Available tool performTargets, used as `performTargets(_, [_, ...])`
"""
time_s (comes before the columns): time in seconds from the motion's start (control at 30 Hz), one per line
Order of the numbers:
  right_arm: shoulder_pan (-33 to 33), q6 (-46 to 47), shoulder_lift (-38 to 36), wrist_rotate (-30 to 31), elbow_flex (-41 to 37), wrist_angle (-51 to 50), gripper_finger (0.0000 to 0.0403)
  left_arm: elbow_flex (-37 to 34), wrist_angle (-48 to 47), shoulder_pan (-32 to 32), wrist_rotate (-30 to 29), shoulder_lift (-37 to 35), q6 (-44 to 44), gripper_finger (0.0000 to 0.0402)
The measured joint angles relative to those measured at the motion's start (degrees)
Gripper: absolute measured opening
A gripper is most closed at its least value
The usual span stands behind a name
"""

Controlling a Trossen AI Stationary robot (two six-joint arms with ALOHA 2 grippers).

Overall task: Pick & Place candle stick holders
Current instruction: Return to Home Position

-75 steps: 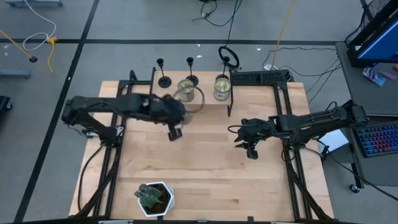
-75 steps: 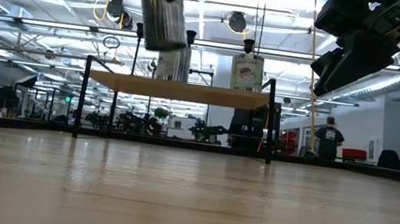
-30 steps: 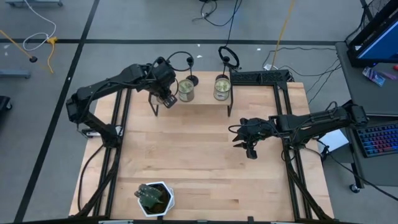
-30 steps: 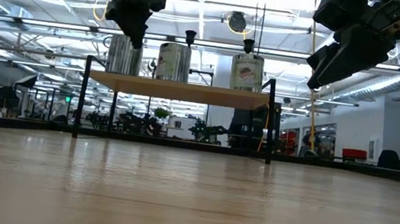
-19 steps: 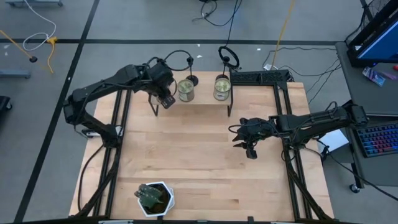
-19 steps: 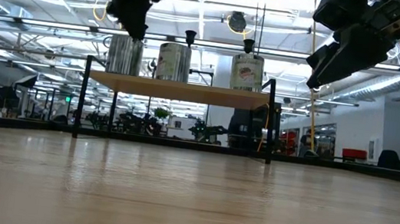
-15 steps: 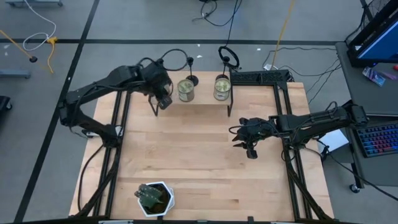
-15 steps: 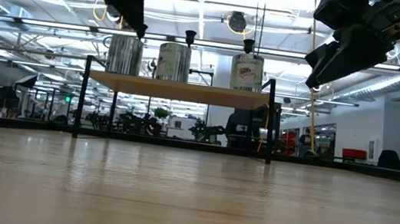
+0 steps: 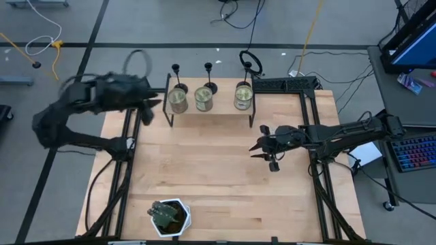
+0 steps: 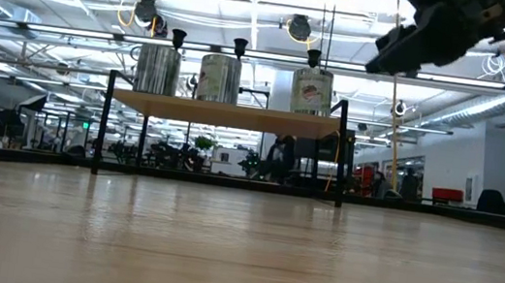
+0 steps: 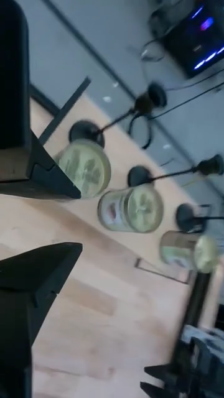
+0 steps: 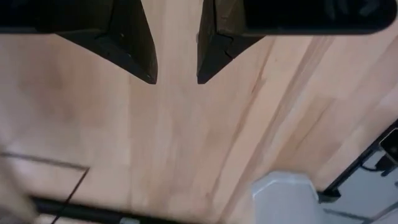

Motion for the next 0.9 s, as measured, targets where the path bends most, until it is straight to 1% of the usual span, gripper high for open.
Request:
performTargets(0.1, [-0.9, -1.9, -2.7, 0.0, 0.0, 0.1, 0.0105, -5.4, 3.3, -3.3, -4.6, -6.8, -0.5, 0.0129])
performTargets(0.2, [-2.0, -3.7, -6.0, 0.0, 0.0, -0.2, 0.0105, -14.7, 9.6, -6.4, -6.1, -13.8, 0.1, 0.0129])
performTargets(0.37, [-4.5, -6.3, -11.5, 0.0, 0.0, -1.8, 0.0105, -32.2, 22.9, -9.6, -6.1, -24.9, 2.7, 0.0129])
performTargets(0.53, [-6.9, -4.9, -15.5, 0.0, 0.0, -3.2, 0.0105, -47.6, 36.1, -11.1, -6.1, -33.7, 7.5, 0.0129])
performTargets(0.73, [-8.5, -3.4, -17.6, -0.2, -0.4, -8.3, 0.0105, -60.4, 47.0, -12.9, -5.2, -42.2, 12.3, 0.0129])
performTargets(0.9, [-9.4, -3.0, -21.3, -0.2, -6.5, -4.1, 0.0105, -69.8, 55.3, -14.5, -2.9, -48.1, 15.8, 0.0129])
